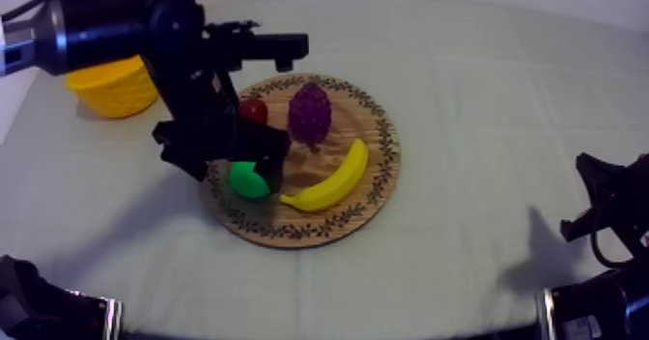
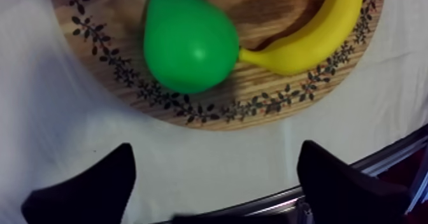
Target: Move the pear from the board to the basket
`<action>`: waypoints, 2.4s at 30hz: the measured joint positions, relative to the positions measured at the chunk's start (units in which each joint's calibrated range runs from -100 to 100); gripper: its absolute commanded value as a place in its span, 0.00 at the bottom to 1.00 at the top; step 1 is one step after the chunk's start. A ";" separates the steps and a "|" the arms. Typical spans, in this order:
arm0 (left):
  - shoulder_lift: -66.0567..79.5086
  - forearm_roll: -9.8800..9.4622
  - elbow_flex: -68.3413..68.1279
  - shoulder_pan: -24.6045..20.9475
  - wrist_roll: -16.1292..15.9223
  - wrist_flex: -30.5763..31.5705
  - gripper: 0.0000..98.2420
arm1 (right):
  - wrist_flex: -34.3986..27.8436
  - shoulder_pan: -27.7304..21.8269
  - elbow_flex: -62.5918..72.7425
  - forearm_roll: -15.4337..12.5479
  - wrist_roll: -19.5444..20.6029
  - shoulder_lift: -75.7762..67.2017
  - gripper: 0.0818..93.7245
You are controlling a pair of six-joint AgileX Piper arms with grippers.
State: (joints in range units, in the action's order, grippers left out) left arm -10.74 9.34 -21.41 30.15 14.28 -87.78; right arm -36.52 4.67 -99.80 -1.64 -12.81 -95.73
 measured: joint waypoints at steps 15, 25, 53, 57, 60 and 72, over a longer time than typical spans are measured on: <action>-11.13 0.52 3.28 -1.38 -0.63 4.27 0.98 | 0.00 0.00 0.00 0.00 0.00 0.00 0.00; -15.97 0.62 6.50 -1.78 -0.39 4.75 0.94 | 0.00 0.00 0.00 0.00 0.00 0.00 0.00; -15.38 0.23 6.55 -2.05 0.34 4.76 0.52 | 0.00 0.00 0.00 0.00 0.00 0.00 0.00; -12.55 0.10 7.57 -2.09 -0.46 3.18 0.53 | 0.00 0.00 0.00 0.00 0.00 0.00 0.00; -10.06 -0.08 7.95 -2.29 -0.81 2.24 0.54 | 0.00 0.00 0.00 0.00 0.00 0.00 0.00; 1.83 -1.46 11.42 -3.03 -1.07 -3.32 0.56 | 0.00 0.00 0.00 0.00 0.00 0.00 0.00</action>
State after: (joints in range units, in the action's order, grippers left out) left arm -8.90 7.89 -9.99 27.12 13.21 -91.11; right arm -36.52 4.67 -99.80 -1.64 -12.81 -95.73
